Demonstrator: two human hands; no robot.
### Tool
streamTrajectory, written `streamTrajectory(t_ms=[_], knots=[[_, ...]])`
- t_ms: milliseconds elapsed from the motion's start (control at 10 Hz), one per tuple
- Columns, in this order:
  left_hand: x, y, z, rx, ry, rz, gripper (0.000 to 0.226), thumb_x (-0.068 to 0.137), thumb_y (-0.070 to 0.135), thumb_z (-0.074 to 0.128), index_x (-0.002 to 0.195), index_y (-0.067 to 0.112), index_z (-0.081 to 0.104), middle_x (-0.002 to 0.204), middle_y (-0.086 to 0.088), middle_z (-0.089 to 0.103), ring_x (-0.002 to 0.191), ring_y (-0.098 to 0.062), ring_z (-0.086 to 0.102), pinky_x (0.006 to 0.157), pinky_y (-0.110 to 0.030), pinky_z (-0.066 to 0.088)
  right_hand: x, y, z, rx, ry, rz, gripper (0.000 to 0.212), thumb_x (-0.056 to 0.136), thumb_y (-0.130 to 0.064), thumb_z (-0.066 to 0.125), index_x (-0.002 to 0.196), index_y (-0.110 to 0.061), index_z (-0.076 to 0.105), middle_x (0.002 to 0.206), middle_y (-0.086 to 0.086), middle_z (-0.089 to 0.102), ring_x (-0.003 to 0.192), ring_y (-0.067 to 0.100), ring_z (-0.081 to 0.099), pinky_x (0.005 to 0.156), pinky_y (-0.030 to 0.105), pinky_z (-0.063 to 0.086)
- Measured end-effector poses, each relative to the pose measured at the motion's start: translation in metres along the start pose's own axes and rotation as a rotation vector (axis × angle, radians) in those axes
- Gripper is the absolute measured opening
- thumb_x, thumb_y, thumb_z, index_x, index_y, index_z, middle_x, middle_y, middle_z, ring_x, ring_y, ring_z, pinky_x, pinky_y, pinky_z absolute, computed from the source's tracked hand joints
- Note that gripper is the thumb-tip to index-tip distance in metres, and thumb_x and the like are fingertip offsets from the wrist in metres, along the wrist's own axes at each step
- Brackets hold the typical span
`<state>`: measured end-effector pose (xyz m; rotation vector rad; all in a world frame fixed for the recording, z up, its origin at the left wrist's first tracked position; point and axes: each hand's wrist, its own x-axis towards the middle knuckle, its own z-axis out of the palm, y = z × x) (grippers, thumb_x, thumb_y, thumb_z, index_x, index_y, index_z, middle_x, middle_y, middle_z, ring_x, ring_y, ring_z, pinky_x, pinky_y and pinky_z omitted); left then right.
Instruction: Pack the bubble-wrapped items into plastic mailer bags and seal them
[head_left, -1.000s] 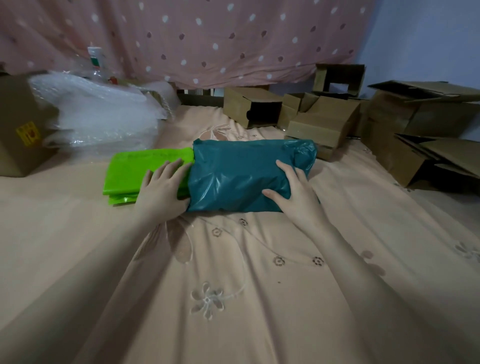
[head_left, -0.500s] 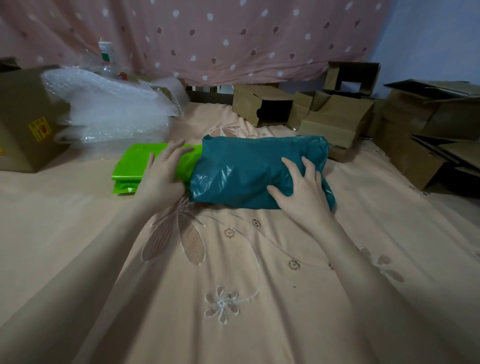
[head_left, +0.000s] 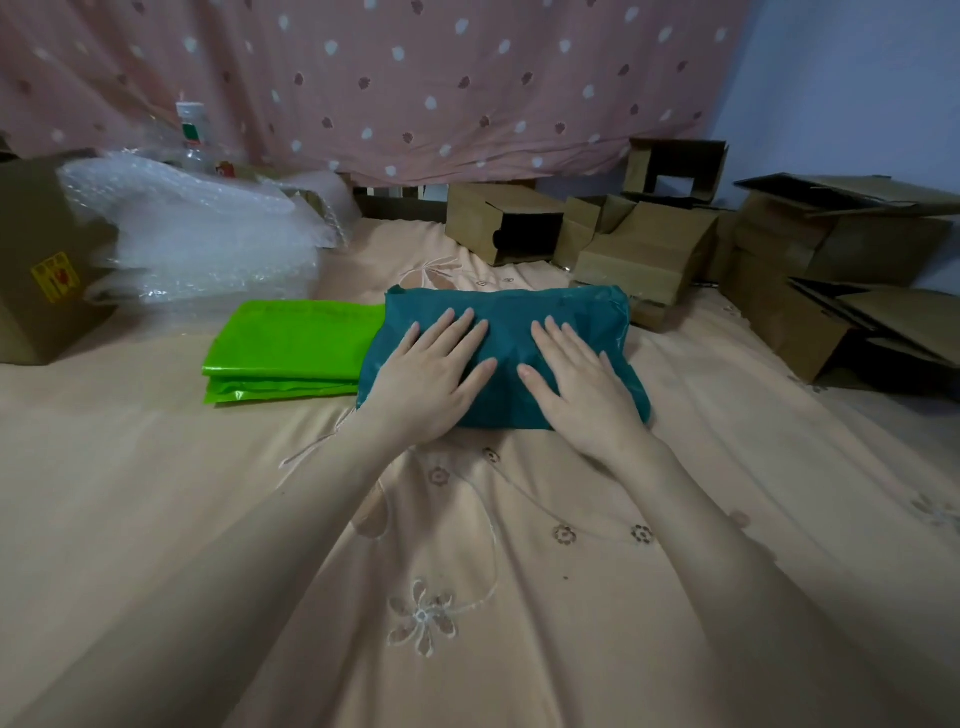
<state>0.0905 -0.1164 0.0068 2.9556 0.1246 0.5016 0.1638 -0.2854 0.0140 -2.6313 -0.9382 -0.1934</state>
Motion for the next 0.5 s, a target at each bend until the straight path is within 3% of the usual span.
streamTrajectory(t_ms=[200, 500], knots=[[-0.004, 0.005, -0.013, 0.043, -0.019, -0.013, 0.065, 0.097, 0.052, 0.016, 0.15, 0.02, 0.0, 0.159, 0.0, -0.006, 0.146, -0.013, -0.008, 0.117, -0.036, -0.007, -0.003, -0.002, -0.011, -0.003, -0.014, 0.017, 0.062, 0.097, -0.053, 0.023, 0.151, -0.03, 0.0, 0.16, -0.006, -0.006, 0.147, 0.013, -0.006, 0.12, 0.049, 0.004], [-0.028, 0.014, -0.049, 0.05, 0.085, -0.007, 0.065, 0.096, 0.053, 0.017, 0.15, 0.021, 0.0, 0.159, 0.001, -0.005, 0.146, -0.012, -0.008, 0.119, -0.038, -0.004, -0.033, -0.009, -0.051, 0.02, 0.095, -0.008, 0.06, 0.098, -0.049, 0.027, 0.151, -0.028, 0.006, 0.161, -0.003, 0.001, 0.148, 0.015, 0.001, 0.119, 0.045, 0.013]])
